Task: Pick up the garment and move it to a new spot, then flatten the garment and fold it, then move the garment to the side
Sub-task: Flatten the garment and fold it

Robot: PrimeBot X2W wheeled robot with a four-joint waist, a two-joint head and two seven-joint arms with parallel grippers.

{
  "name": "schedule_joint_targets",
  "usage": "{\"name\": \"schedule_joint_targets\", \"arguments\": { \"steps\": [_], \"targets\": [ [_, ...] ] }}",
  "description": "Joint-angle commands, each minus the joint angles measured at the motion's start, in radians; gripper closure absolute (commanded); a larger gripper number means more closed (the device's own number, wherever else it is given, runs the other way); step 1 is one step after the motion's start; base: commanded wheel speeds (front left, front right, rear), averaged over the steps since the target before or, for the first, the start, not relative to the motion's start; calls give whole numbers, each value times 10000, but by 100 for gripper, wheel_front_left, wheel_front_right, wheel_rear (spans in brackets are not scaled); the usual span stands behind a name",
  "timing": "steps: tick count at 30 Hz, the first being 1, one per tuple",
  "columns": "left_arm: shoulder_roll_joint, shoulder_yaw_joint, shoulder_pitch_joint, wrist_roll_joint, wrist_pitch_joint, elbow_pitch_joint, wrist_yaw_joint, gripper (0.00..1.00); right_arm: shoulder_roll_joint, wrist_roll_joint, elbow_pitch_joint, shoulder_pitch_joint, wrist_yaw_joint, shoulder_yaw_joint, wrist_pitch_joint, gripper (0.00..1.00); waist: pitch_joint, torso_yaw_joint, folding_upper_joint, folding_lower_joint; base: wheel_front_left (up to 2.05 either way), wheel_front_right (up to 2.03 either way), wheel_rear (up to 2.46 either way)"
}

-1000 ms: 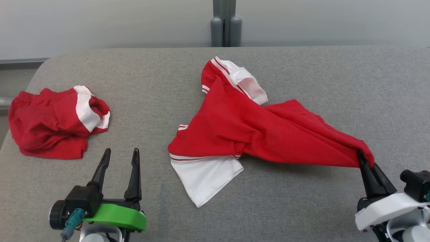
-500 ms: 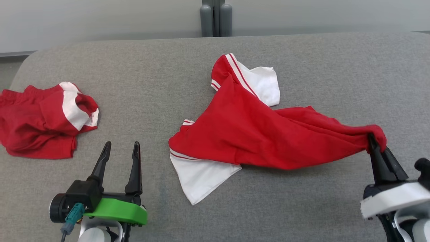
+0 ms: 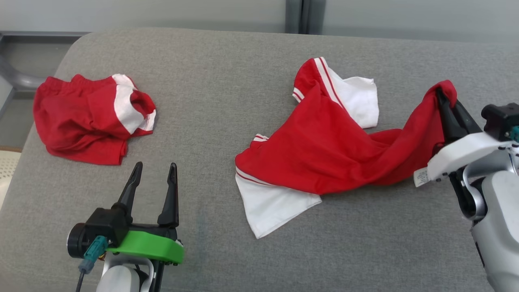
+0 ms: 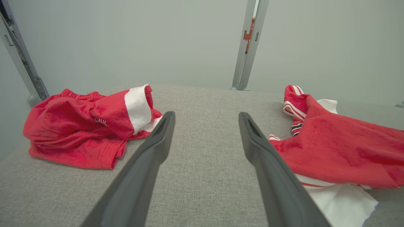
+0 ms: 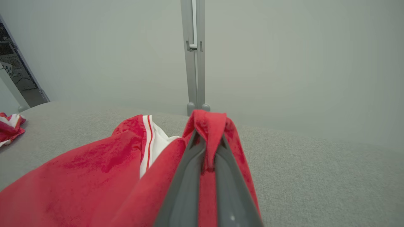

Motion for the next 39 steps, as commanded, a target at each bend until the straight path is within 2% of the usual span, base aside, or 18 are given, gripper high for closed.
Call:
{"name": "schedule_joint_targets", "arguments": {
  "steps": [1, 11, 12, 13, 17, 21, 30, 34, 39],
  "targets": [
    [20, -24, -181, -116, 7, 12, -27, 0, -100, -43, 590, -445, -6, 100, -86, 100, 333, 458, 0, 0, 0, 0, 0],
    [18, -251, -442, -229, 7, 55, -25, 0, -276, 73, 5200, -2824, -8, 695, -794, 99, 723, 908, 0, 0, 0, 0, 0],
    [18, -279, -474, -243, 7, 58, -14, 0, -275, 102, 5563, -2981, -9, 764, -908, 66, 739, 915, 0, 0, 0, 0, 0],
    [18, -300, -489, -246, 7, 73, -5, 0, -268, 149, 5813, -3092, -8, 824, -1017, 0, 739, 915, 0, 0, 0, 0, 0],
    [18, -294, -468, -230, 7, 117, 22, 0, -243, 392, 6430, -3311, -8, 1158, -1451, 0, 614, 759, 0, 0, 0, 0, 0],
    [20, -209, -290, -123, 7, 184, 22, 0, -288, 724, 6248, -2984, -9, 1322, -1665, 0, 326, 465, 0, 0, 0, 0, 0],
    [20, 107, 108, 78, 7, 136, 8, 0, -751, 1011, 3806, -411, -9, 701, -1668, 0, -304, -233, 0, 0, 0, 0, 0],
    [20, 182, 226, 79, 7, 85, 1, 0, -716, 1121, 3338, 566, -8, 524, -1668, 0, -352, -460, 0, 0, 0, 0, 0],
    [19, 123, 185, 117, 7, 95, -8, 0, -670, 1180, 3101, 900, -8, 712, -1669, 0, -274, -566, 0, 0, 0, 0, 0]
  ]
}}
